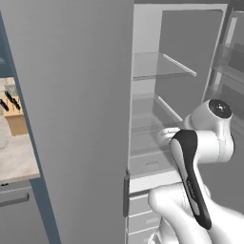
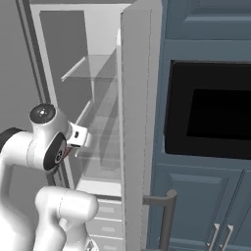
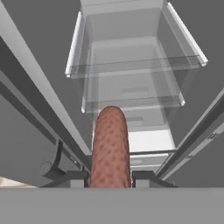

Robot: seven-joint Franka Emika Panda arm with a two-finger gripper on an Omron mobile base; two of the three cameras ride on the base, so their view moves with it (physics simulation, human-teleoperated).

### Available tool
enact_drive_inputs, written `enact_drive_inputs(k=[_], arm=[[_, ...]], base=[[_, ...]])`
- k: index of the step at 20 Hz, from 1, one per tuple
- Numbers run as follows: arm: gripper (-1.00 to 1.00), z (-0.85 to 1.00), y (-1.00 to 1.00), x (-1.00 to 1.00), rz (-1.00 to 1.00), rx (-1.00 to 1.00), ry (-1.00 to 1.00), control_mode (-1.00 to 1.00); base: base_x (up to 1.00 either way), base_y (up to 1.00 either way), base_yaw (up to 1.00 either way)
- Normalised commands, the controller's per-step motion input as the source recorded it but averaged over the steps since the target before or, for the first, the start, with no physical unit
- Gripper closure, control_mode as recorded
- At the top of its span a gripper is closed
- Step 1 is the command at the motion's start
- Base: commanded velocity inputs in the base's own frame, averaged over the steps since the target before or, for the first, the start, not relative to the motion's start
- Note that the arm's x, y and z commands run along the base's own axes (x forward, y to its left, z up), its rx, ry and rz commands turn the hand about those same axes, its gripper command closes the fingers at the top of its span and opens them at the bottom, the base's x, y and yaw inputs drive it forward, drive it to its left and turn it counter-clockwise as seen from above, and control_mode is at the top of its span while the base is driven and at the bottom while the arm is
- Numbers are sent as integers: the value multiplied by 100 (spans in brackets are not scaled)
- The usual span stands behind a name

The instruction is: Retrieve the sausage and cheese from the fridge and place them on the cutting board on the counter.

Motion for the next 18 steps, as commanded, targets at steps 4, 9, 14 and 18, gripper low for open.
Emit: enact_drive_inputs(k=[4,9,14,18], arm=[[100,0,0,0,0,0,0,100],[100,0,0,0,0,0,0,100],[100,0,0,0,0,0,0,100],[100,0,0,0,0,0,0,100]], base=[[-86,3,11],[-48,14,70],[-17,10,100],[-15,9,100]])
